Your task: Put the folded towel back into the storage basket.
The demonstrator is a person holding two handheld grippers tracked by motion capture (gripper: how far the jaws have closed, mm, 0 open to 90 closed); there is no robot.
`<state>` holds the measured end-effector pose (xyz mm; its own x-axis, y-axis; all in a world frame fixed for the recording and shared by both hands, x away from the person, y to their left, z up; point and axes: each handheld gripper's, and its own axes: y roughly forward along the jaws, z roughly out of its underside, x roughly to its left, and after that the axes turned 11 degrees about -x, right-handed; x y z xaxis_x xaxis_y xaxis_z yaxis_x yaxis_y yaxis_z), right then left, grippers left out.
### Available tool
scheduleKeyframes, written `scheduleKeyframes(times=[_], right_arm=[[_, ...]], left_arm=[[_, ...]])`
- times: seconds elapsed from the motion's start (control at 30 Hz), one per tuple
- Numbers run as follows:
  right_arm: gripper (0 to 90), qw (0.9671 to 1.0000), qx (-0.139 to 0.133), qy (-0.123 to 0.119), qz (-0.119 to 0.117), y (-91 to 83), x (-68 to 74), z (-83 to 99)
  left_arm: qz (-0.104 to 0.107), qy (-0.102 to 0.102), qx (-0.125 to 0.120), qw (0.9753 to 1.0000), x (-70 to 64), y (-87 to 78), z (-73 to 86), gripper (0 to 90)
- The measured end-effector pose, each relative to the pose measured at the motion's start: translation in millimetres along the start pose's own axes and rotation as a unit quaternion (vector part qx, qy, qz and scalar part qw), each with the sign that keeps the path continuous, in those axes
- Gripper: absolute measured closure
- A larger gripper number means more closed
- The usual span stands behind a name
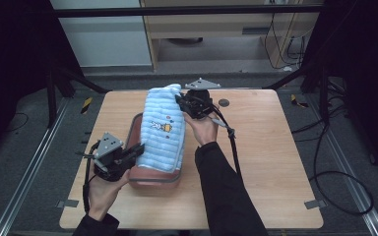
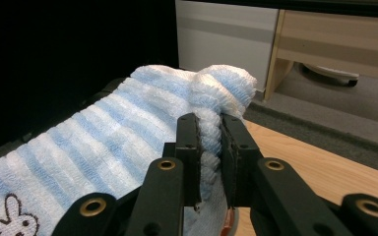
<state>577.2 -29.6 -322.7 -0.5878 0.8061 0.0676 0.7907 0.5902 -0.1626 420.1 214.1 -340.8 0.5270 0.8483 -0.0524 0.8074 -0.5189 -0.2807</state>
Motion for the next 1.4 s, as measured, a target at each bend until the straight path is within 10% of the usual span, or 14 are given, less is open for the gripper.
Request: scheduleKeyframes(times=[0.5, 1.4], right_arm=[[79.7, 0.9998, 0.017, -0.001, -0.007, 29.8, 9.3, 20.1], [79.7, 0.998, 0.063, 0.005, 0.001, 50.3, 3.7, 71.5]], left_arm=[[-0.024, -0.013, 0.024, 0.9993, 21.7, 10.2, 19.0, 85.6], [-0.03, 0.01, 0.079, 0.9964, 17.5, 34.2, 46.8, 85.6]])
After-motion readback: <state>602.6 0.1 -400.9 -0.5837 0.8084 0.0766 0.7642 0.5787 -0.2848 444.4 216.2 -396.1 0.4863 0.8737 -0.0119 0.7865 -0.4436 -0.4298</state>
